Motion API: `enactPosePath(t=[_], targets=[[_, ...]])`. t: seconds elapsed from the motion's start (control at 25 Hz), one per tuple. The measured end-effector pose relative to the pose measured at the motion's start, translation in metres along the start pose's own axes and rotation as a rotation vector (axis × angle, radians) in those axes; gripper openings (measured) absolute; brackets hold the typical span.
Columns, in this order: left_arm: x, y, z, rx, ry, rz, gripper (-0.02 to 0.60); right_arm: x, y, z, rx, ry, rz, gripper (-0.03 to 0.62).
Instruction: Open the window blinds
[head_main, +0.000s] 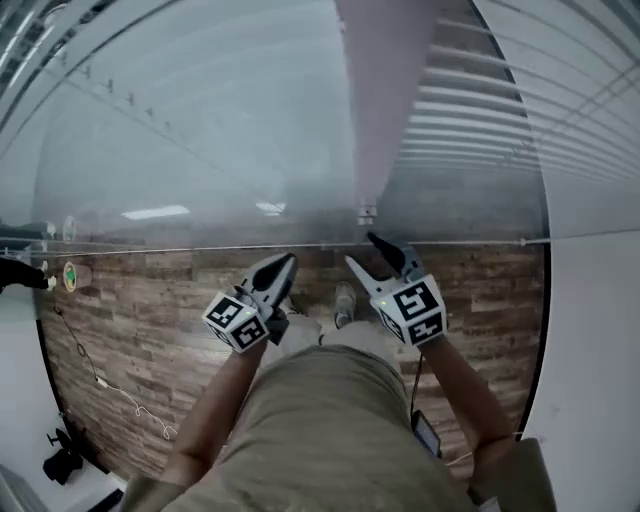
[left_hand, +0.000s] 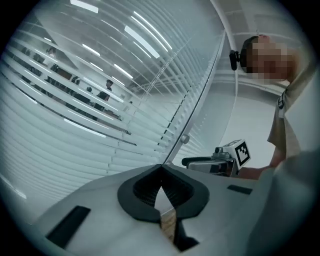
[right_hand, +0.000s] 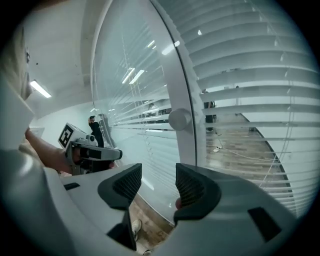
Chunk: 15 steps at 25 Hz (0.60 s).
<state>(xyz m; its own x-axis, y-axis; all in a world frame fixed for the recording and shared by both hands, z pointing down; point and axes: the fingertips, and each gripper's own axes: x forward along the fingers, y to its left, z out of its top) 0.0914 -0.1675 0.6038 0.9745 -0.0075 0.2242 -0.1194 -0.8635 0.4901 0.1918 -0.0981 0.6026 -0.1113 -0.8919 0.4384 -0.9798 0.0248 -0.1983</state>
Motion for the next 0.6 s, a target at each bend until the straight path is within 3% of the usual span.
enactPosePath(t=[0.28, 0.6], targets=[[-0.019, 0.008, 0.013, -0.049, 0.02, 0.039, 0.014, -0.029, -0.013, 0.026, 0.063, -0.059, -0.212, 0.218], [-0.033, 0.017, 0.024, 0.018, -0.008, 0.081, 0.014, -0.011, -0.011, 0.021, 0.087, -0.098, -0.191, 0.218]])
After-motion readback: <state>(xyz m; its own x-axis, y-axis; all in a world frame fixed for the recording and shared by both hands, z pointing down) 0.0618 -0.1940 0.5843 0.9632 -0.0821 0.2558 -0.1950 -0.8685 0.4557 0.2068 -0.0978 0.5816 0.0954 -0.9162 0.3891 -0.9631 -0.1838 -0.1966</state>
